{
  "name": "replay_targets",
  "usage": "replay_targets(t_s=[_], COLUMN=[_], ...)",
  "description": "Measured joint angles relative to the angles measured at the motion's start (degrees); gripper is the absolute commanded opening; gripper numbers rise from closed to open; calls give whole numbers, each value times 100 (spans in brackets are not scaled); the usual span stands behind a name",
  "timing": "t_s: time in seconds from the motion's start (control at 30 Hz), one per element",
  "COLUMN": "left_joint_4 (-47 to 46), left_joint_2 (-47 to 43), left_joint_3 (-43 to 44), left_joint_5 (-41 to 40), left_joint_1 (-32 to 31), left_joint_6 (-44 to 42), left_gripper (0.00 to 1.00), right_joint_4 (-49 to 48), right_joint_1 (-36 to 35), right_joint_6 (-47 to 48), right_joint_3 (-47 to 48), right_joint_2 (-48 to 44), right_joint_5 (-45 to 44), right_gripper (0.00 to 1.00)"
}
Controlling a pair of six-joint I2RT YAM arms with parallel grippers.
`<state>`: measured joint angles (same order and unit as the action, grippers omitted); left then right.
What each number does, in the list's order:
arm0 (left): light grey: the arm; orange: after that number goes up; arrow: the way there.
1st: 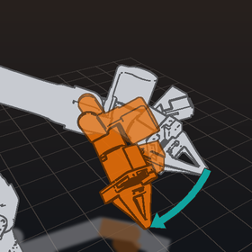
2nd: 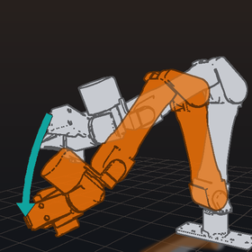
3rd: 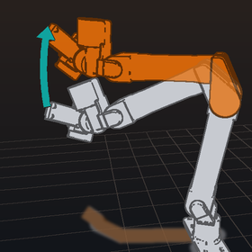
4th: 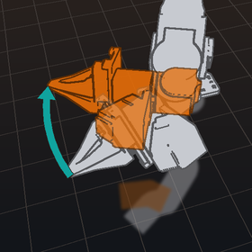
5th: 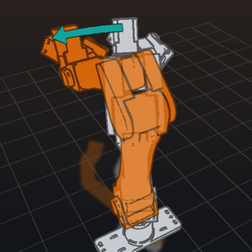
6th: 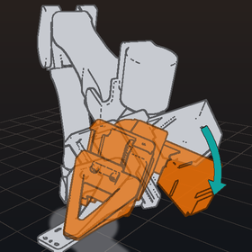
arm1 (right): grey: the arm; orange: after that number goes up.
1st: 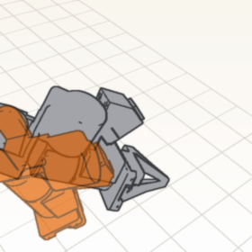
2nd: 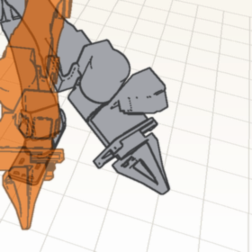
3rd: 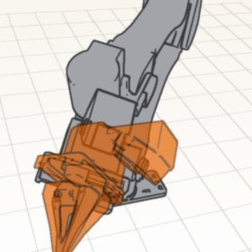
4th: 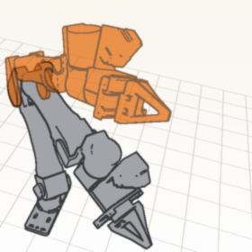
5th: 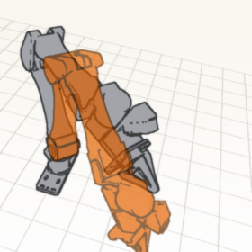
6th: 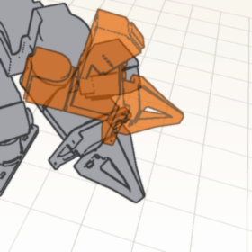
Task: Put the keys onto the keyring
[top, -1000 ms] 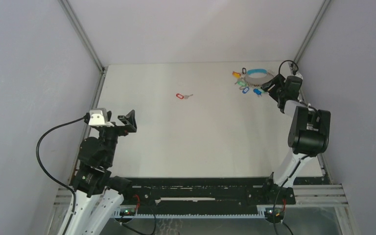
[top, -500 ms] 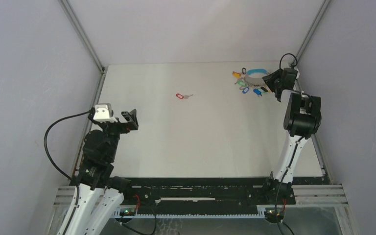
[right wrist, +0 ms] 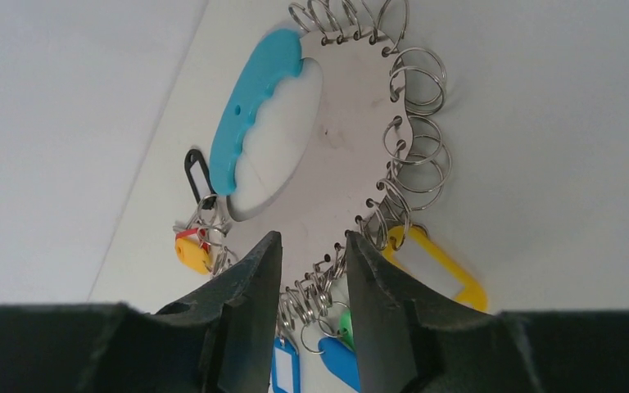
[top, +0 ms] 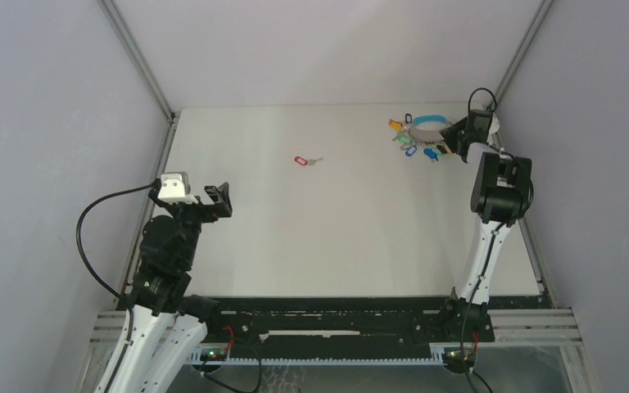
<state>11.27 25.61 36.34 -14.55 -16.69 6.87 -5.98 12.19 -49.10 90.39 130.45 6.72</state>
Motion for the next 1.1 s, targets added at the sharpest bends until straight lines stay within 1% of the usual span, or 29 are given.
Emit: replay_targets(t_s=[0.5,0.7,0.87,1.1], left_joint_4=[0,0,0,0], left_joint_2=[24,24,22,11], left_joint_3=[0,0,0,0], left_joint_5=[2,24,33,44], left_joint_1=[0,0,0,0], left_joint_6=[0,0,0,0], left_gripper=[99,99,99,99], right_joint_4=[501,756,1029,1652], right_joint_1=[-26,-98,-210,-299], right_joint_6=[-122,35,264,420], right_joint_3=[505,601,734,1152], right_joint_2=[284,284,284,358], right_joint_5=[-22,-155,-267,-262], right_gripper=[33,30,30,29])
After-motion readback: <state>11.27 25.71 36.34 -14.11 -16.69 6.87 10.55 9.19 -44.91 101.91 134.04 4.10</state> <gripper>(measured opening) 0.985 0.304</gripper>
